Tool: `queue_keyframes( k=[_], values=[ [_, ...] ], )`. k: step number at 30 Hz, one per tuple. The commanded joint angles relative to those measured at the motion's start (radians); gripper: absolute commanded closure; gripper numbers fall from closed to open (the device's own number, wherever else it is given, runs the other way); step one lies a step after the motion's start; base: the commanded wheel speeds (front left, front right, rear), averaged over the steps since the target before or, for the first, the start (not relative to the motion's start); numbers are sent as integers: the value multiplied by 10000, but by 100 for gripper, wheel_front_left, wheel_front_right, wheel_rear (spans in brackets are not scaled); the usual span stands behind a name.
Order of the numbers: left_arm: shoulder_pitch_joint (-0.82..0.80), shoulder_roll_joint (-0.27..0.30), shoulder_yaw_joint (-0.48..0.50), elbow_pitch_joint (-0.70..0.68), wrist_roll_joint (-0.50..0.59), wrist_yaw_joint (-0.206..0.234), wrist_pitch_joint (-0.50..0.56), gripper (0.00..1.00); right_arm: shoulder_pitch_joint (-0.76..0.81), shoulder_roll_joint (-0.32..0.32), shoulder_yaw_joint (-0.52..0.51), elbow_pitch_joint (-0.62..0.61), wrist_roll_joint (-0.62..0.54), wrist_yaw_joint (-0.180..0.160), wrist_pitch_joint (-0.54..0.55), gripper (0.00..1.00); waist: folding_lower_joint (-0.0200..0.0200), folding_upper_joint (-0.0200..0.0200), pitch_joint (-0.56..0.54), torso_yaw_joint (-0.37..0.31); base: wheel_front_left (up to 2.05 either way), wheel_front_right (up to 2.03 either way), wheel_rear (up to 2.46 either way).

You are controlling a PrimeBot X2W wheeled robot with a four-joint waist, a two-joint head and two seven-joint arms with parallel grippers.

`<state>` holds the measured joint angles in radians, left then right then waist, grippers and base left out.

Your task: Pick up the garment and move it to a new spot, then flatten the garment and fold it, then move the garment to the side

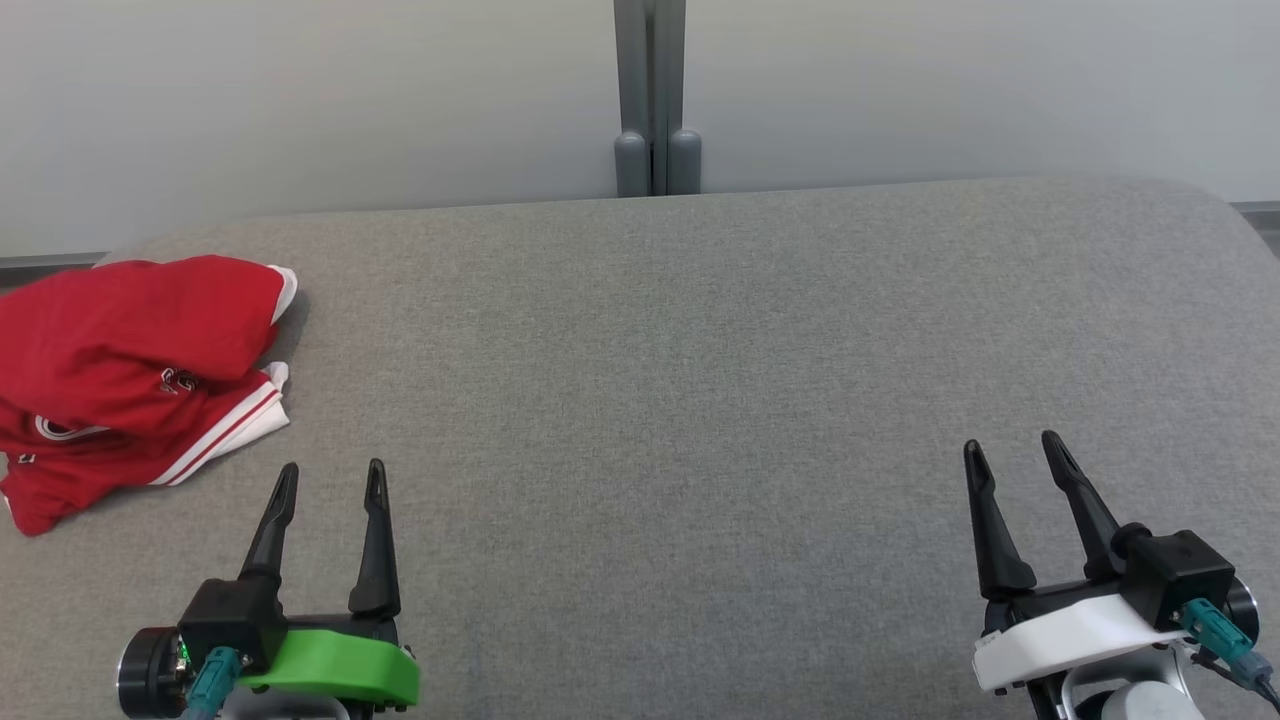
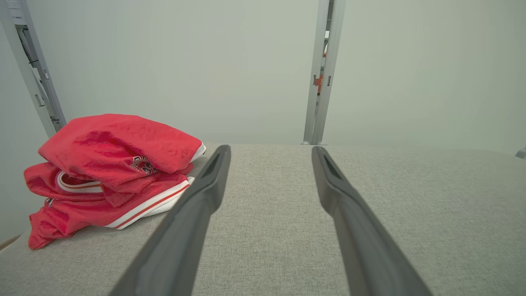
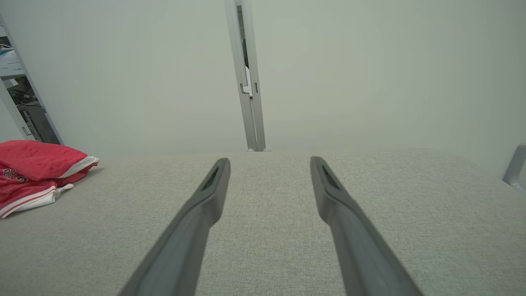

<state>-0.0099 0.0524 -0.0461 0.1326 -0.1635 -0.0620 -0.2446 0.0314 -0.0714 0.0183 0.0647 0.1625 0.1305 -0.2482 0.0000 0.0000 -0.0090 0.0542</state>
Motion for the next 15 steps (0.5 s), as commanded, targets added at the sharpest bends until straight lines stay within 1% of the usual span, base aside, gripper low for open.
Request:
queue_keyframes(
  k=[1, 6, 15],
  values=[
    [140, 104, 11, -53, 251, 7, -41, 0, 80, 16, -19, -21, -216, 4, -81, 0, 0, 0, -17, 38, 0, 0, 0],
    [179, 139, 3, -189, 381, 41, 39, 0, 123, 33, -51, -38, -403, 4, -124, 0, 0, 0, -28, 136, 0, 0, 0],
    [228, 203, 15, -423, 155, 106, 247, 0, 157, 68, -148, 41, -103, 2, -46, 0, 0, 0, -48, 203, 0, 0, 0]
  ],
)
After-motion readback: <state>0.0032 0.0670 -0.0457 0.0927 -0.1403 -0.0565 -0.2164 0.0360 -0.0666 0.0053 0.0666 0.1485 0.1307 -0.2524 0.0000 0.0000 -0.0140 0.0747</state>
